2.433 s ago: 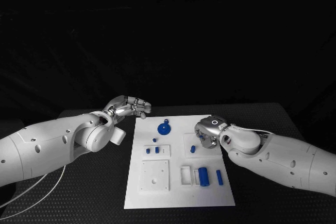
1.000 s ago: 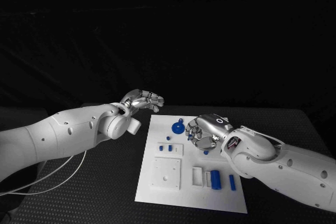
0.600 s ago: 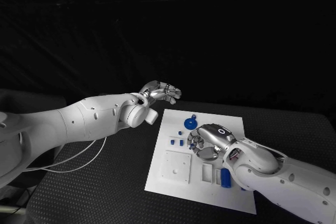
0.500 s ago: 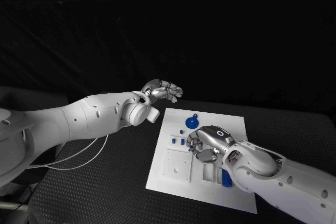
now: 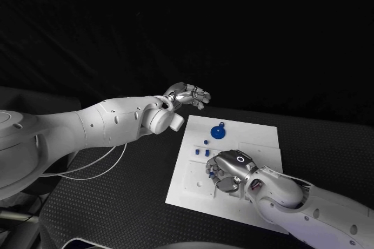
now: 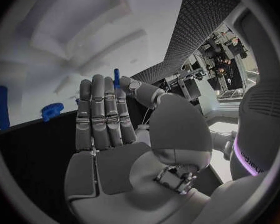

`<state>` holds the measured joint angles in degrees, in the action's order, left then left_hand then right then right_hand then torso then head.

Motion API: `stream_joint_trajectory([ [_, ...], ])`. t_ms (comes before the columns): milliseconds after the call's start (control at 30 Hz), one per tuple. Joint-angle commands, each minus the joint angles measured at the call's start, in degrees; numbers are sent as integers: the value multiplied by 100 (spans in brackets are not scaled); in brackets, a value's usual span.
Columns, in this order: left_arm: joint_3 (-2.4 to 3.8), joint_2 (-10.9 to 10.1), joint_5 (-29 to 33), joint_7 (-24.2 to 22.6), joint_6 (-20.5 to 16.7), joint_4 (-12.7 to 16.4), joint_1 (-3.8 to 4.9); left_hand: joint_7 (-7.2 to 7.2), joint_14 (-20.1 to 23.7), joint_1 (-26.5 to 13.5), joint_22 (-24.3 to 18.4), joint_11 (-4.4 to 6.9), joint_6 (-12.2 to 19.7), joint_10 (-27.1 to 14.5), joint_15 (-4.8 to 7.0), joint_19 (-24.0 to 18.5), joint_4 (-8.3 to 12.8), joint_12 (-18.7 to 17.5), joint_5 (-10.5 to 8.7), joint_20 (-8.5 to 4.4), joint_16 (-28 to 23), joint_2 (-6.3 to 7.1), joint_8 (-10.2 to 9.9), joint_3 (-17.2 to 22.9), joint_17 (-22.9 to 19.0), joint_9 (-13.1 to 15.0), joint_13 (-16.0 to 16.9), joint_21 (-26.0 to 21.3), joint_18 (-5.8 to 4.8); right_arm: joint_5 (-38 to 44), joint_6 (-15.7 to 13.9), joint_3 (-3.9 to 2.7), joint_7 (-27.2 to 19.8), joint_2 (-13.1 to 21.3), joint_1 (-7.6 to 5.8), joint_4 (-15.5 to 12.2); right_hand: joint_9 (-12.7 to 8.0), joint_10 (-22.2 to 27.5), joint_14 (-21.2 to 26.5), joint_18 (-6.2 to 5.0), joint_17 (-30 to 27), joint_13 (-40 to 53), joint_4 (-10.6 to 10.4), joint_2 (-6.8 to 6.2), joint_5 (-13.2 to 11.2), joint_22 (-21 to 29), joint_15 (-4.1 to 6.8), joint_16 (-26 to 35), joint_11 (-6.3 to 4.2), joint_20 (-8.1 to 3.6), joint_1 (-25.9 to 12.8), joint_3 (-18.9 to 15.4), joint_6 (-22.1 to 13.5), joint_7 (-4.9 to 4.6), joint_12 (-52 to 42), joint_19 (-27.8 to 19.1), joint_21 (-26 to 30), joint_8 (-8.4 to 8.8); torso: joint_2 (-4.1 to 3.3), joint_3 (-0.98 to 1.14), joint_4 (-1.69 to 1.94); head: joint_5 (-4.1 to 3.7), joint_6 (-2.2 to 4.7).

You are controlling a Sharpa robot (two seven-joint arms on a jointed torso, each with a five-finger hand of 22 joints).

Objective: Assemble the parts on the task board

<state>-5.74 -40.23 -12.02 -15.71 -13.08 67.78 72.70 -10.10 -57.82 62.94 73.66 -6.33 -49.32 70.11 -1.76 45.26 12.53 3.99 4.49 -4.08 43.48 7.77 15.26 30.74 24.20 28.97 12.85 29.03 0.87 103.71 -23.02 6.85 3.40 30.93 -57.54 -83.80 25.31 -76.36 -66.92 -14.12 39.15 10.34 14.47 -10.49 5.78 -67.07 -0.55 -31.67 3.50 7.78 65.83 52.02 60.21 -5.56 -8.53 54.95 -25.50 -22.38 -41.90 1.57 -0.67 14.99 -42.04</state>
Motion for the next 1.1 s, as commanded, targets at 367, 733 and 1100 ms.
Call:
stream_joint_trajectory([
  [367,4,-37,48,-74,15,60,11,1,-41,-45,12,1,47,-35,-18,-5,-27,7,7,35,-31,-11,2,-21,11,-6,-7,-46,-3,455,-103,-6,116,-29,94,49,17,-38,-45,-88,24,18,-3,25,-19,-8,15,35,-3,0,32,14,35,-14,40,27,-32,-7,2,4,-6,65,-75],
  [733,4,-48,48,-74,13,69,11,-1,-41,-54,15,-1,53,-39,-20,-4,-36,7,6,36,-40,-11,1,-23,17,-6,-7,-54,-3,507,-351,-8,179,-30,95,24,31,-55,-61,-88,42,36,-20,-5,-49,-8,20,47,-9,-4,52,49,47,-9,49,37,-41,-7,3,2,-2,79,-93],
  [1100,4,-32,48,-62,21,85,12,-3,-41,-60,18,-2,58,-42,-21,-3,-44,7,6,37,-48,-10,1,-25,23,-7,-8,-61,-3,534,-299,-9,249,-70,95,105,39,-59,-67,-87,53,47,-37,-18,-74,-7,22,58,-9,-6,59,72,49,-8,60,41,-45,-3,2,0,-1,96,-103],
])
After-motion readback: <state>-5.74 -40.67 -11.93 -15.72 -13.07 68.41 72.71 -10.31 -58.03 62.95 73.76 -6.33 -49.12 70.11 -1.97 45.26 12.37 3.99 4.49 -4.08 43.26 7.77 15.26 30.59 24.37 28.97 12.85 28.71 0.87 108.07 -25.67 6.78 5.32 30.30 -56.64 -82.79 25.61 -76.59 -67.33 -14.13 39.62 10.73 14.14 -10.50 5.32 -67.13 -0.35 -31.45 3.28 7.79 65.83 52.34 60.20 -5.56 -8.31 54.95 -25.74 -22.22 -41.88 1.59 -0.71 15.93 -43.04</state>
